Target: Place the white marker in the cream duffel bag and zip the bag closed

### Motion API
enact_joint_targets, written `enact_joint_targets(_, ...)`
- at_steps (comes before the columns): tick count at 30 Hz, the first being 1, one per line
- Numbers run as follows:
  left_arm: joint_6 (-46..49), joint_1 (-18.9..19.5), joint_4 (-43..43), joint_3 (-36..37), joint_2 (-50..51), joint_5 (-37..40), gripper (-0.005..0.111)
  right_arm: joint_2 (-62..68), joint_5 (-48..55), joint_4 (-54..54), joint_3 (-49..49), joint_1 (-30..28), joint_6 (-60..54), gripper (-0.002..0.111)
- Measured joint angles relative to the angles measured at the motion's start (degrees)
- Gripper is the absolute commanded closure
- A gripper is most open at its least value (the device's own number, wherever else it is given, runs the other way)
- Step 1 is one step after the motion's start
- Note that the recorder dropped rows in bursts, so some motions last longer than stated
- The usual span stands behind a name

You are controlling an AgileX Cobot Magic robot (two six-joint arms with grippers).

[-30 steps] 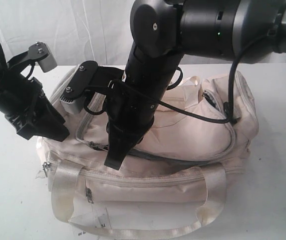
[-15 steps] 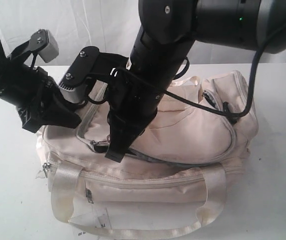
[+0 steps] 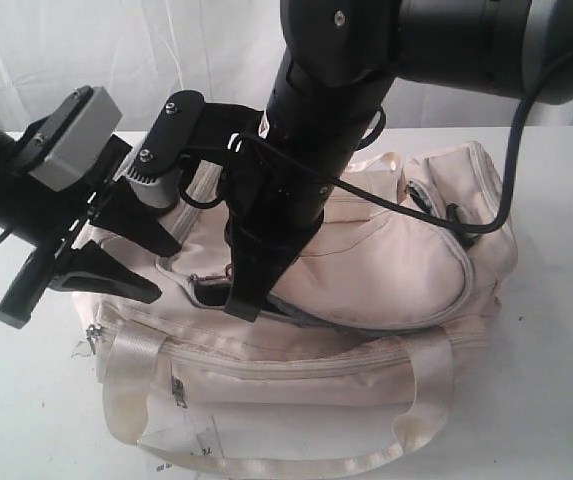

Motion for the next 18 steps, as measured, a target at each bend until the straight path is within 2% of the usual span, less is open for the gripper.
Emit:
enact_joint_targets(3, 0.10, 0.00, 0.25, 0.10, 0.00, -0.34, 0.050, 0.00, 0.00, 0.00, 0.00, 0.00, 0.00, 0.108)
enact_joint_targets(8, 0.10, 0.00, -0.38, 0.14, 0.00, -4.73, 0.029, 0.00, 0.00, 0.00, 0.00, 0.00, 0.00, 0.108)
enact_joint_targets(13, 0.10, -0.34, -4.14, 0.14, 0.00, -6.67, 0.029, 0.00, -1.10, 0.00, 0.00, 0.00, 0.00, 0.108)
enact_joint_targets(18, 0.10, -2.67, -3.00, 0.14, 1.02, -7.20, 0.029, 0.00, -1.94, 0.00, 0.00, 0.00, 0.00, 0.108)
